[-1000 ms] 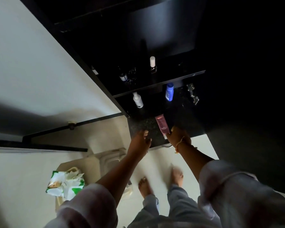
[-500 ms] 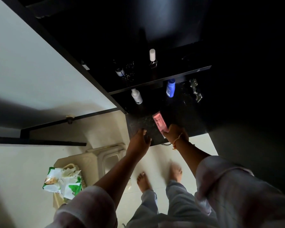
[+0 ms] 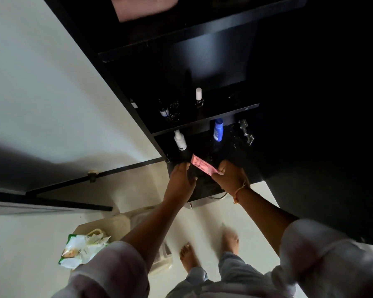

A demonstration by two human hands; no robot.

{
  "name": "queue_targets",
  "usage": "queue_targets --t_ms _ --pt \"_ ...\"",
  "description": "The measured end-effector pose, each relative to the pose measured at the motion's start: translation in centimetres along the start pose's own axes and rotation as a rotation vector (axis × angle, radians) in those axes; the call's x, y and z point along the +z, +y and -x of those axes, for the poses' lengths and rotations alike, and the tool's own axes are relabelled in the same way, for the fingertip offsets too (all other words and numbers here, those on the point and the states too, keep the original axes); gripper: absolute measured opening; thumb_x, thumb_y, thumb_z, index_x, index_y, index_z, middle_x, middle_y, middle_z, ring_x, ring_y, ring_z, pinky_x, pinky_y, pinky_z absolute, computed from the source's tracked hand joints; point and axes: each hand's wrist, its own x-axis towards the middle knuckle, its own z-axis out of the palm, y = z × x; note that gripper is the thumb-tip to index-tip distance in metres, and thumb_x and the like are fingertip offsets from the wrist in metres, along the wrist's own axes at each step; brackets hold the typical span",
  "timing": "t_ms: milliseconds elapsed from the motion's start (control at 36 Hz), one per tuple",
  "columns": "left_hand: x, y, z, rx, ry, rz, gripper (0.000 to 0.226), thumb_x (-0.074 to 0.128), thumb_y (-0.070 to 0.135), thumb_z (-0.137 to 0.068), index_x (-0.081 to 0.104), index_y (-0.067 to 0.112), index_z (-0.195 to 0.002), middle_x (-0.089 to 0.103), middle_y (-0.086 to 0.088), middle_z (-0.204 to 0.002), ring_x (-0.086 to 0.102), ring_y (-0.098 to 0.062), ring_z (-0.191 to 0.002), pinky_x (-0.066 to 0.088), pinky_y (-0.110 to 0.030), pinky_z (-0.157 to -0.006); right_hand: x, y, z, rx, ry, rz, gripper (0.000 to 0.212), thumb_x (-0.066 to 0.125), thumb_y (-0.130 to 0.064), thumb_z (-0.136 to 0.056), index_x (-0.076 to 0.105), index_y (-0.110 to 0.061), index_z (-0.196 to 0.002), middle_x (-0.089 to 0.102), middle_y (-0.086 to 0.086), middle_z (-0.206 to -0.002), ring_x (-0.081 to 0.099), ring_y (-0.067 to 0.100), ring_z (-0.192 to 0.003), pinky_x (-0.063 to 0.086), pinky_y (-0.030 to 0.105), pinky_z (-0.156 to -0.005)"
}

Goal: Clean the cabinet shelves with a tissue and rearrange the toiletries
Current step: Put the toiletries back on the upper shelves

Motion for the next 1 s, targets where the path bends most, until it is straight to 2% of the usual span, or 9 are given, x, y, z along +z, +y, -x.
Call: queue_targets --t_ms 194,278,333,444,528,583,667,861,1000 --pt "-4.2 3.0 -0.5 0.212 0.127 -0.004 0.066 0.074 0.022 -0.084 0.041 0.023 -0.141 0.048 -0.001 -0.132 0.053 -0.017 -0.123 0.049 -0.033 -0.101 -5.2 -3.8 3.2 -0.218 0.19 0.148 0.024 0.068 -0.045 -0.08 0.05 -0.03 -0.08 0.054 -0.013 -0.068 0.057 0.006 -0.063 0.041 0.017 -0.052" --pt "-6.0 4.4 -0.8 0.332 0.186 -0.066 0.058 0.072 0.027 -0.086 0.047 0.025 -0.137 0.05 -0.002 -0.13 0.055 -0.018 -0.121 0.051 -0.033 -0.099 -7.3 -5.7 4.5 -0.283 0.287 0.164 0.022 0.067 -0.044 -0.077 0.05 -0.03 -0.081 0.054 -0.013 -0.072 0.055 0.004 -0.064 0.044 0.018 -0.054" --pt "-7.2 5.3 -0.9 0.393 0.253 -0.118 0.049 0.071 0.03 -0.086 0.054 0.025 -0.132 0.053 -0.001 -0.127 0.057 -0.017 -0.118 0.049 -0.026 -0.098 -8.8 -7.1 5.3 -0.329 0.347 0.181 0.021 0.066 -0.041 -0.076 0.048 -0.032 -0.08 0.052 -0.014 -0.072 0.053 0.005 -0.063 0.043 0.018 -0.055" --pt "-10.5 7.8 -0.5 0.488 0.386 -0.099 0.03 0.064 0.031 -0.092 0.061 0.024 -0.122 0.053 0.002 -0.12 0.059 -0.011 -0.106 0.042 -0.016 -0.095 -12.2 -9.9 6.9 -0.444 0.492 0.203 0.025 0.069 -0.035 -0.075 0.044 -0.036 -0.076 0.047 -0.015 -0.072 0.049 0.007 -0.065 0.029 0.012 -0.055" --pt "-13.5 10.2 0.0 0.596 0.477 -0.067 0.02 0.062 0.026 -0.094 0.067 0.018 -0.112 0.052 0.004 -0.109 0.057 -0.009 -0.095 0.05 -0.019 -0.091 -14.8 -11.8 8.0 -0.526 0.597 0.2 0.019 0.07 -0.031 -0.072 0.053 -0.034 -0.081 0.054 -0.015 -0.078 0.051 0.009 -0.075 0.037 0.016 -0.059" --pt "-15.4 12.0 0.4 0.646 0.53 -0.045 0.018 0.059 0.025 -0.095 0.069 0.016 -0.107 0.052 0.005 -0.105 0.055 -0.006 -0.092 0.046 -0.015 -0.088 -16.5 -13.0 8.6 -0.574 0.681 0.174 0.02 0.069 -0.028 -0.071 0.059 -0.031 -0.088 0.058 -0.014 -0.085 0.051 0.008 -0.08 0.039 0.017 -0.064" --pt "-18.2 14.4 1.0 0.702 0.606 -0.016 0.018 0.059 0.023 -0.095 0.071 0.014 -0.105 0.056 0.003 -0.105 0.056 -0.007 -0.094 0.039 -0.009 -0.09 -19.1 -15.1 9.3 -0.653 0.79 0.147 0.024 0.071 -0.026 -0.072 0.061 -0.03 -0.094 0.06 -0.015 -0.093 0.051 0.007 -0.086 0.042 0.017 -0.07" --pt "-25.0 19.7 1.1 0.863 0.781 0.037 0.017 0.061 0.023 -0.094 0.072 0.015 -0.105 0.059 0.005 -0.11 0.058 -0.011 -0.103 0.048 -0.022 -0.092 -24.8 -21.3 10.2 -0.852 1.034 0.084 0.026 0.075 -0.018 -0.077 0.068 -0.022 -0.102 0.062 -0.008 -0.108 0.059 0.015 -0.098 0.047 0.026 -0.09" --pt "-30.0 23.7 0.4 0.969 0.896 0.034 0.013 0.067 0.017 -0.091 0.071 0.015 -0.103 0.059 0.007 -0.108 0.059 -0.012 -0.097 0.048 -0.021 -0.087 -29.1 -26.6 10.7 -0.979 1.16 0.021 0.024 0.072 -0.018 -0.078 0.066 -0.023 -0.101 0.06 -0.01 -0.109 0.059 0.014 -0.098 0.046 0.024 -0.088"
